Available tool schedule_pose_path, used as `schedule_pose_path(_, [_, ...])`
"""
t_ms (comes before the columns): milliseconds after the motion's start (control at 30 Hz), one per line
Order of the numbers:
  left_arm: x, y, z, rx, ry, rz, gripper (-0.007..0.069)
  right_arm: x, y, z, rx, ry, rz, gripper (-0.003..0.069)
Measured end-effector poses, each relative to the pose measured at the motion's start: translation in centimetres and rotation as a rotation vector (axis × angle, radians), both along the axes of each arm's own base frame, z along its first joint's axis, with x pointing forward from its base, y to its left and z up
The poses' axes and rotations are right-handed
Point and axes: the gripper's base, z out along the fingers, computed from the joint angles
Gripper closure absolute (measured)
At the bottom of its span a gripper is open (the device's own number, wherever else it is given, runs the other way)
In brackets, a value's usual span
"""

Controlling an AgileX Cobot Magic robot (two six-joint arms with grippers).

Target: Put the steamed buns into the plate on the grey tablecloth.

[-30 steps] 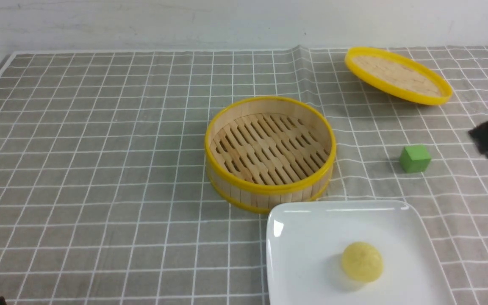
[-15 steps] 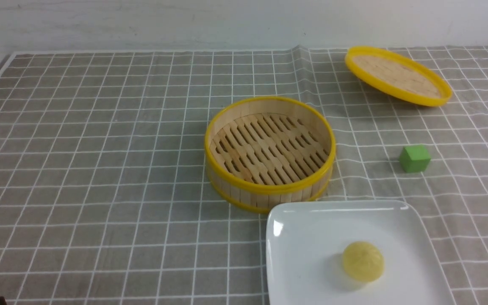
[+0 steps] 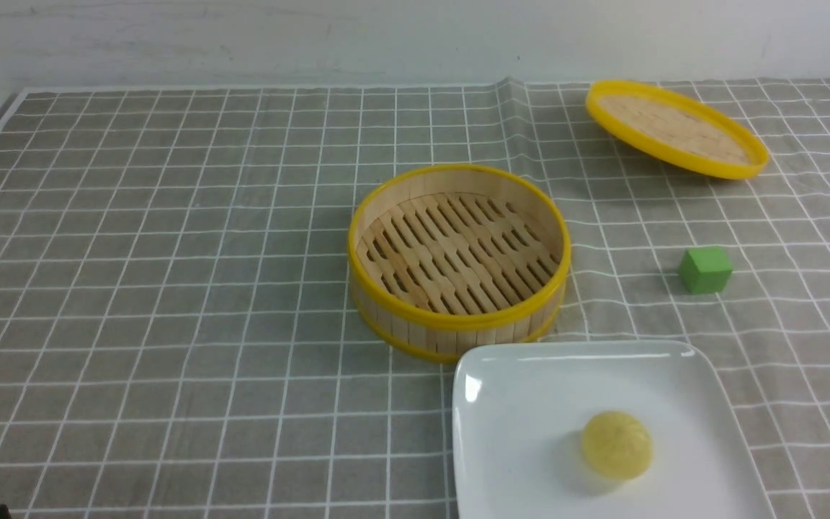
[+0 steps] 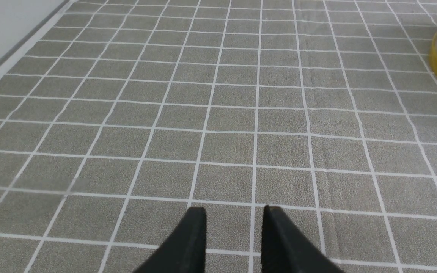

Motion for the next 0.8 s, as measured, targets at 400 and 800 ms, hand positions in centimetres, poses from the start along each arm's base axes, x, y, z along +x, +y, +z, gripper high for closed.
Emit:
schedule_pose_path(400, [0.0, 0.0, 0.0, 0.000, 0.000, 0.000, 0.0384, 0.0, 0.0, 0.1, 0.004, -0.006, 0.001, 0.0659])
schedule_pose_path(800, [0.0, 0.0, 0.0, 0.001, 0.000, 0.000, 0.0384, 0.4, -0.3, -3.8, -0.023, 0.042, -0.124, 0.0655])
